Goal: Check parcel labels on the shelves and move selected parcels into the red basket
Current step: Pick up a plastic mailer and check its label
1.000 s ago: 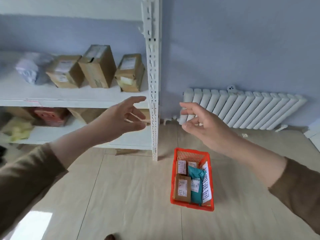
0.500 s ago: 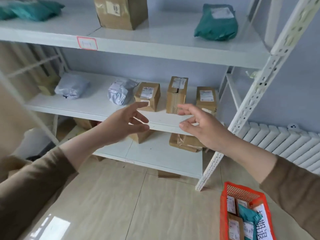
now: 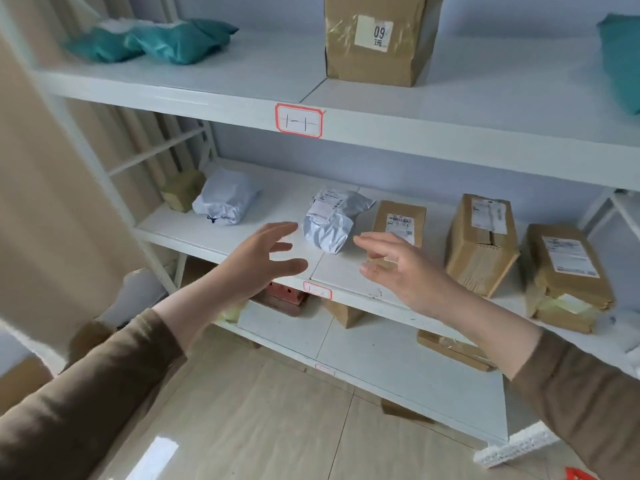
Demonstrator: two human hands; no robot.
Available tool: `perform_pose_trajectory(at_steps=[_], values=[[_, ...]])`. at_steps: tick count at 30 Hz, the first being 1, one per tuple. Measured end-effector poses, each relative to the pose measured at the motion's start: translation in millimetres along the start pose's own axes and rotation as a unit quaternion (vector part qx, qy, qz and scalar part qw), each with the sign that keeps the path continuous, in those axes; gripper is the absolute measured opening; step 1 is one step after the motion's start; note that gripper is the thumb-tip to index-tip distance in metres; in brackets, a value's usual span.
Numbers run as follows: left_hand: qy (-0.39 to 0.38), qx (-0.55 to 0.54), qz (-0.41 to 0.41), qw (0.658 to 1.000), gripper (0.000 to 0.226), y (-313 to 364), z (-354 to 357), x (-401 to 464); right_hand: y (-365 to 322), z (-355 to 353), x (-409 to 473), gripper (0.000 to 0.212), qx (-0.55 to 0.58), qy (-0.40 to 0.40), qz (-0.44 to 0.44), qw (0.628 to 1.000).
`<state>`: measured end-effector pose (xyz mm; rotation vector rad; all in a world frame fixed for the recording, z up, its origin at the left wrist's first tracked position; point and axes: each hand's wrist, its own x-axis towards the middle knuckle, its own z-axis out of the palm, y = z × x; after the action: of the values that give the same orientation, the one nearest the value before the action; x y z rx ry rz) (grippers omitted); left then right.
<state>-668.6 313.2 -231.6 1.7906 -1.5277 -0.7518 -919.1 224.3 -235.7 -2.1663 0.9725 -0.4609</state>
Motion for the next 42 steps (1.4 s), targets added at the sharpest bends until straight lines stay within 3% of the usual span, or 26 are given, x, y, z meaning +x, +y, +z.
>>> perform_pose_trajectory(at_steps=[7, 12, 14, 18, 19, 21, 24, 27, 30, 34, 40, 42], values=[[0.02, 0.009, -0.05, 0.999, 0.091, -67.5, -80.6, 70.6, -20.1, 42.0, 142.8, 0.068, 0.032, -0.081, 0.002, 0.996], [0.023, -0.049, -0.082, 0.995, 0.094, -121.2, -123.8, 113.2, -31.9, 79.5, 222.3, 0.072, 0.064, -0.082, 0.003, 0.995], [0.036, -0.059, -0.089, 0.994, 0.08, -145.7, -142.2, 134.5, -33.4, 95.9, 253.3, 0.063, 0.069, -0.062, 0.004, 0.996], [0.046, -0.019, -0.086, 0.995, 0.034, -200.4, -181.6, 178.4, -42.2, 134.1, 314.0, 0.017, 0.092, -0.023, 0.036, 0.995], [0.044, -0.017, -0.092, 0.995, 0.023, -216.5, -192.9, 191.7, -46.9, 144.4, 328.6, 0.014, 0.105, -0.006, 0.049, 0.993], [0.047, -0.032, -0.09, 0.994, 0.013, -246.3, -217.6, 218.0, -54.5, 166.7, 359.3, 0.029, 0.121, 0.03, 0.084, 0.989], [0.018, -0.069, -0.088, 0.993, 0.043, -290.7, -249.1, 256.5, -58.8, 201.2, 410.6, 0.05, 0.114, 0.061, 0.141, 0.982], [-0.038, -0.035, -0.091, 0.995, 0.066, -333.8, -267.8, 296.8, -58.5, 234.3, 456.5, 0.033, 0.169, 0.059, 0.184, 0.966], [-0.064, -0.008, -0.13, 0.989, 0.101, -372.8, -272.2, 339.6, -50.4, 264.9, 496.6, 0.064, 0.199, 0.071, 0.242, 0.947], [-0.067, 0.012, -0.146, 0.987, 0.098, -396.9, -261.5, 377.3, -41.2, 296.5, 535.7, 0.088, 0.248, 0.112, 0.294, 0.916], [-0.084, -0.163, -0.24, 0.953, 0.137, -465.4, -238.1, 433.4, -28.3, 323.2, 574.3, 0.08, 0.336, 0.174, 0.332, 0.864], [-0.097, -0.242, -0.252, 0.932, 0.123, -464.2, -237.5, 429.6, -23.5, 329.2, 576.6, 0.073, 0.346, 0.181, 0.348, 0.852]])
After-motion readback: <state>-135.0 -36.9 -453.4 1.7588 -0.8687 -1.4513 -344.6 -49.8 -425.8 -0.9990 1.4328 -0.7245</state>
